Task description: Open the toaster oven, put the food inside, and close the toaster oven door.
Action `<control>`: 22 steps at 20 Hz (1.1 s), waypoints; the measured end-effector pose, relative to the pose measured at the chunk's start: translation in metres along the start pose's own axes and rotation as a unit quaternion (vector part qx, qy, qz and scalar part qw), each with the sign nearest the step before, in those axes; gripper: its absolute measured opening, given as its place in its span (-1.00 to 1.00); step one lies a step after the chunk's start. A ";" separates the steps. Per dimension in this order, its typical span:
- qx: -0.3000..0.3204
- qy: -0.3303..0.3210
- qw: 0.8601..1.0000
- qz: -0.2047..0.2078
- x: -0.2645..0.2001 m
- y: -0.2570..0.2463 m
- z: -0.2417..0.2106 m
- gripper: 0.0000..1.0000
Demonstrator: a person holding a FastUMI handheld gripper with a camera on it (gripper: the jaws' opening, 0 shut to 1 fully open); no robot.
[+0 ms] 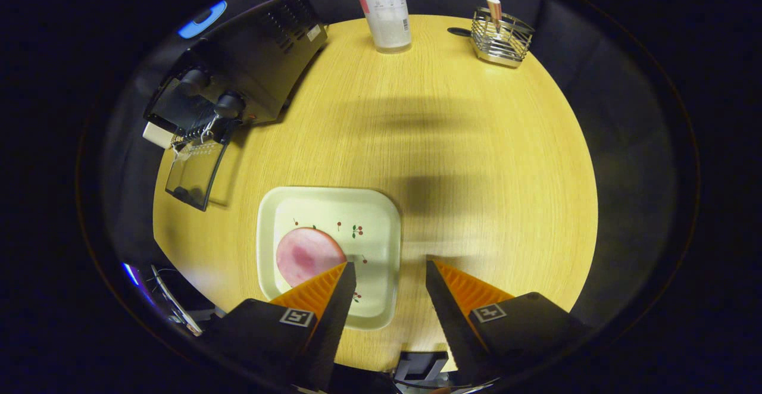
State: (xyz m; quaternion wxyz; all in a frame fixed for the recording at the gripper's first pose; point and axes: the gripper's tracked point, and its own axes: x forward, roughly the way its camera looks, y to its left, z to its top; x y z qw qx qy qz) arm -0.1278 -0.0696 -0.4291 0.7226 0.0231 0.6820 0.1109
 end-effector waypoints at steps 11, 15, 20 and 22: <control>0.034 0.046 0.998 0.009 0.014 -0.001 0.004 -0.48; 0.069 0.059 0.994 0.064 0.013 -0.001 0.002 -0.83; 0.134 0.061 0.977 0.156 0.009 0.009 -0.005 -0.89; 0.150 0.058 0.968 0.190 0.008 0.016 -0.008 -0.89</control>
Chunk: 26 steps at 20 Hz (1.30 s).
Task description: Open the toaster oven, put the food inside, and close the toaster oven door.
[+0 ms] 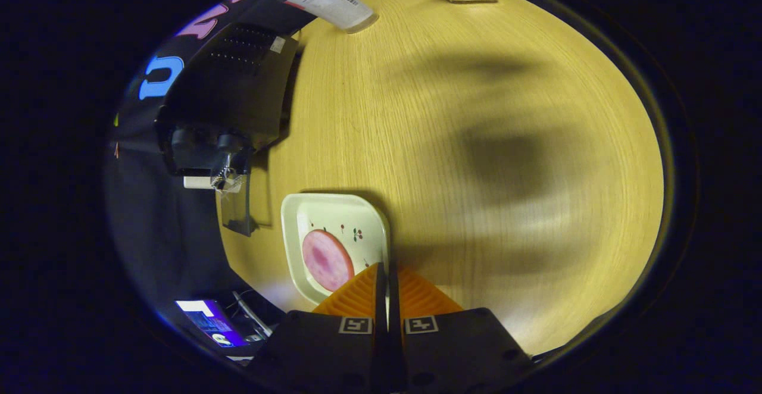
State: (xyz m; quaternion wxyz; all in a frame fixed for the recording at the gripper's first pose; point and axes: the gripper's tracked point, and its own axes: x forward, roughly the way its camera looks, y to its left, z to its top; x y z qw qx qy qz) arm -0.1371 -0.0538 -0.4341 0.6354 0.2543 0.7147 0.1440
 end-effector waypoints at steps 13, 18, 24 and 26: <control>0.120 -0.118 0.983 0.070 -0.032 0.114 -0.034 -0.89; 0.212 -0.169 0.958 0.095 -0.004 0.182 -0.051 -0.89; 0.273 -0.213 0.934 0.086 0.038 0.257 -0.043 -0.89; 0.328 -0.223 0.914 0.085 0.051 0.276 -0.032 -0.89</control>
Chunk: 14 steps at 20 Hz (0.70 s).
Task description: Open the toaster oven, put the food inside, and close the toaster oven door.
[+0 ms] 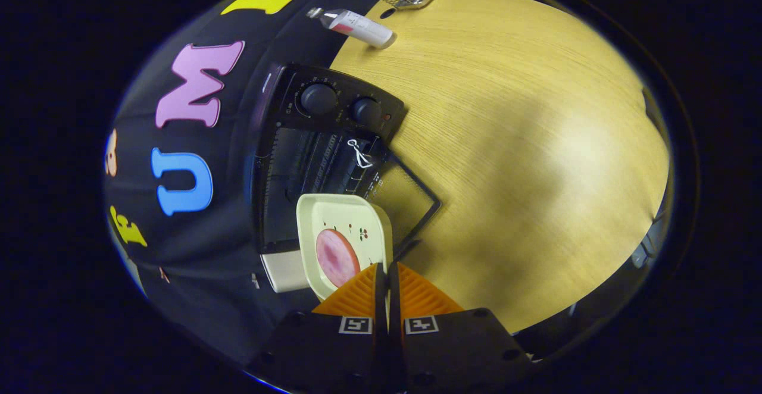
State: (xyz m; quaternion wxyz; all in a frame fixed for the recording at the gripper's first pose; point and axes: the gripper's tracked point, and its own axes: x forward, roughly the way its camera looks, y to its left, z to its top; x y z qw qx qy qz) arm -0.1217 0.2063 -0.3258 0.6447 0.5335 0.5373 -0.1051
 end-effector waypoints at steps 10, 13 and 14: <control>0.135 -0.110 0.984 -0.023 0.072 0.061 0.010 -0.89; 0.186 -0.139 0.972 -0.025 0.087 0.068 0.018 -0.89; 0.200 -0.145 0.969 -0.029 0.091 0.070 0.021 -0.89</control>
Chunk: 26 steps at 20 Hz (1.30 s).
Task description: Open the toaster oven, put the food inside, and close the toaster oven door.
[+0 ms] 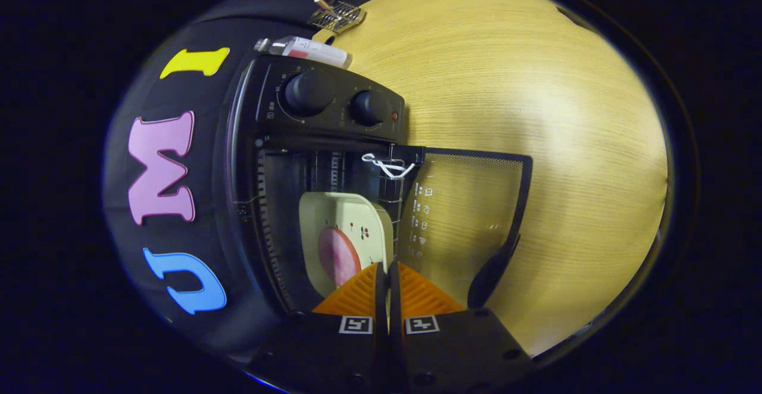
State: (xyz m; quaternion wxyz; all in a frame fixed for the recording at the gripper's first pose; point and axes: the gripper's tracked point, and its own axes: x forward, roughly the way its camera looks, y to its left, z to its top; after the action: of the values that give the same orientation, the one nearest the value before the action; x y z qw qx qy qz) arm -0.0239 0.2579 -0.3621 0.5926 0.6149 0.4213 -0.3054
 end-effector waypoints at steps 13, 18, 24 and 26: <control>0.039 -0.013 0.999 0.005 0.034 0.021 -0.008 -0.85; 0.040 -0.002 0.999 0.019 0.031 0.029 -0.013 -0.71; 0.017 0.018 0.999 0.023 0.016 0.028 -0.020 -0.18; 0.010 0.026 0.999 0.030 0.010 0.029 -0.021 0.08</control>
State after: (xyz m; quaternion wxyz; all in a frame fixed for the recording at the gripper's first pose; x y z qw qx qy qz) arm 0.0038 0.2820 -0.3547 0.5841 0.6412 0.4148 -0.2753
